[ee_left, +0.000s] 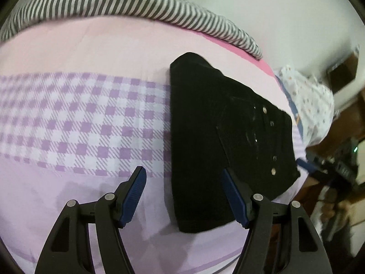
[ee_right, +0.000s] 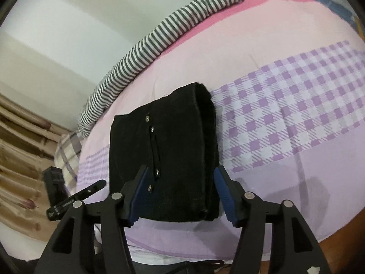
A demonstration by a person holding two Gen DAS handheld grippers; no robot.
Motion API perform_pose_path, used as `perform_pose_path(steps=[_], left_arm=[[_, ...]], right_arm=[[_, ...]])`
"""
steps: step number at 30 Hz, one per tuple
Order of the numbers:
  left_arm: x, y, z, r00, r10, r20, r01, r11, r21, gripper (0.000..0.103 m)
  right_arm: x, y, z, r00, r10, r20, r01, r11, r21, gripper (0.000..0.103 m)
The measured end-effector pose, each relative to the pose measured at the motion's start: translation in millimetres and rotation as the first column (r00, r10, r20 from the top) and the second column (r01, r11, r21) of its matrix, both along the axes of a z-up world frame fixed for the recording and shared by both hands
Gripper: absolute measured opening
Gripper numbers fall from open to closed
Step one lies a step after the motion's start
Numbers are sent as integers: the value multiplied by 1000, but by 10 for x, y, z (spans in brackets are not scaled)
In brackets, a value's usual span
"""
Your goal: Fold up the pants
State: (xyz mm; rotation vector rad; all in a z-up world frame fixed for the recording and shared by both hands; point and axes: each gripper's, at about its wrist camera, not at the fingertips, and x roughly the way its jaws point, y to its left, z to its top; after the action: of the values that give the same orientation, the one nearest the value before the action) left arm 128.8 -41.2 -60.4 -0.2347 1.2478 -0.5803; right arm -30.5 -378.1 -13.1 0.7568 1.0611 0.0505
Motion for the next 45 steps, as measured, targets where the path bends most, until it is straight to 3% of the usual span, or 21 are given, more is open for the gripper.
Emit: perform_pose_path(steps=[3, 6, 10, 16, 30, 38, 45], left_arm=[[103, 12, -93, 998, 10, -61, -12, 999, -35, 69], [190, 16, -201, 993, 20, -119, -27, 998, -51, 69], [265, -12, -239, 991, 16, -131, -23, 998, -56, 69], [343, -113, -249, 993, 0, -122, -7, 998, -55, 69], [480, -577, -254, 992, -121, -44, 120, 992, -29, 69], [490, -553, -268, 992, -122, -26, 121, 992, -45, 71], [475, -593, -262, 994, -104, -12, 104, 995, -10, 71]], right_arm=[[43, -105, -128, 1000, 5, -29, -2, 996, 90, 58], [74, -166, -205, 999, 11, -46, -6, 995, 100, 58], [124, -151, -281, 997, 46, -65, -39, 994, 106, 60], [193, -173, -453, 992, 79, -99, -69, 992, 106, 60], [489, -64, -599, 971, 233, -47, -219, 954, 205, 58], [568, -34, -737, 978, 208, -25, -191, 934, 301, 44], [541, -8, -763, 984, 173, -30, -157, 942, 295, 39]])
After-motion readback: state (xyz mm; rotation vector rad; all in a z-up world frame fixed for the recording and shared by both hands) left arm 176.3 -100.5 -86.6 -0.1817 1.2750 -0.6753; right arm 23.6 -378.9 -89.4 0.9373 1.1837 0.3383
